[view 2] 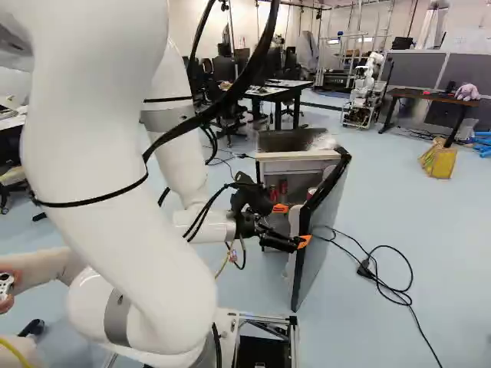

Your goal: Grab a drink from the fridge

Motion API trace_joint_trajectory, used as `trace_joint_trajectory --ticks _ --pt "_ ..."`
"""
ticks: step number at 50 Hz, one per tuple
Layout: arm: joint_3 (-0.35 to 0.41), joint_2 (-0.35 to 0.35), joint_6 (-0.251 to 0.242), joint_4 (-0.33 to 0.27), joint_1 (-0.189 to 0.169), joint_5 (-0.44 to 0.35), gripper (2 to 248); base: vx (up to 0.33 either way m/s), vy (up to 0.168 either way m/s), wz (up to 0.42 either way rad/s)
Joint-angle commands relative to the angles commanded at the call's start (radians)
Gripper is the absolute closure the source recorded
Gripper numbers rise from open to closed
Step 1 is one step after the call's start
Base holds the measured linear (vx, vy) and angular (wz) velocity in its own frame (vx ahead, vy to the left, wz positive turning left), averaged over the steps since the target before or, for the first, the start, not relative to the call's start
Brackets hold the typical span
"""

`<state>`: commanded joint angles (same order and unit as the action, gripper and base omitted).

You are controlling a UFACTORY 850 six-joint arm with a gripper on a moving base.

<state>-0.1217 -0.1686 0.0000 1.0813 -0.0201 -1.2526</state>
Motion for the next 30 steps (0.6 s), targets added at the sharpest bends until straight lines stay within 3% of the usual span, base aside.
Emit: trace_joint_trajectory --ticks 14,30 --pt "-0.034 -0.025 0.0 0.0 -0.018 -0.005 3 0.0 0.0 0.0" --pt "-0.101 -0.074 0.0 0.0 -0.096 -0.005 3 0.0 0.0 0.0"
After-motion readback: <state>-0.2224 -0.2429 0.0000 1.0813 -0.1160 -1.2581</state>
